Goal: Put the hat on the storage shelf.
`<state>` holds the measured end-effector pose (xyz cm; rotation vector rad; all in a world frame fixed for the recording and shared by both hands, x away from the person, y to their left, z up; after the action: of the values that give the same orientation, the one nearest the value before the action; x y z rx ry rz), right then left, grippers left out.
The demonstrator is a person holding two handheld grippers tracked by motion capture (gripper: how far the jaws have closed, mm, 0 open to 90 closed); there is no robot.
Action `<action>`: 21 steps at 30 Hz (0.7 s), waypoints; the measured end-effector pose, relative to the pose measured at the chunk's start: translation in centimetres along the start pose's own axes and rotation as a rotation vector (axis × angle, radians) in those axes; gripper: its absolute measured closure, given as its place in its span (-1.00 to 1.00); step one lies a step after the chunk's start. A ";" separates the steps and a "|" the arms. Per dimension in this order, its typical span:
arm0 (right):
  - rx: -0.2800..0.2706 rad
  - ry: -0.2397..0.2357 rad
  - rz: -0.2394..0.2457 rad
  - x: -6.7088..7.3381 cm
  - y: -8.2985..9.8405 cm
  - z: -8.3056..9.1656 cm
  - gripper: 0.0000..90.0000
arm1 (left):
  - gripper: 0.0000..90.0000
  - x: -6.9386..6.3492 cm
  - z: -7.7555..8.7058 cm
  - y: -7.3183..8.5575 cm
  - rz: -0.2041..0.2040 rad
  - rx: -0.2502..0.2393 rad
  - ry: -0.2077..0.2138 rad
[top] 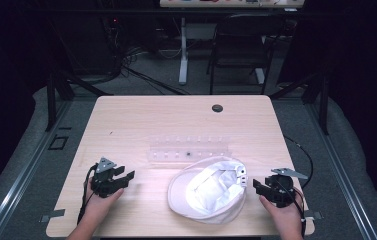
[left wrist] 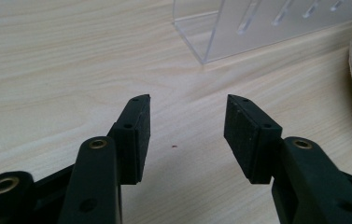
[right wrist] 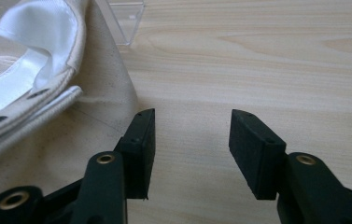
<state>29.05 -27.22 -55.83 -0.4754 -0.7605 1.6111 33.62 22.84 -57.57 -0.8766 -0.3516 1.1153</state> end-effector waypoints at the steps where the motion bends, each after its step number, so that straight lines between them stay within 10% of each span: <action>1: 0.007 -0.008 -0.005 0.0 -0.3 0.1 0.07 | 0.14 0.0 0.0 0.0 0.002 -0.002 0.006; 21: 0.219 -0.058 0.055 1.2 -4.2 1.8 -0.02 | 0.04 0.4 -0.3 0.5 0.004 0.076 -0.052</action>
<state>30.60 -26.22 -51.49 -0.2948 -0.6100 1.7429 33.69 23.17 -58.20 -0.7822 -0.3484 1.1500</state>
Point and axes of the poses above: each handheld gripper's, and its own axes: z roughly backward along the jaws, y roughly out of its underside, x roughly to its left, the point moved 2 cm from there along -z, roughly forward along the jaws, and after that the axes turned 4 degrees about z, right-handed, at the moved point
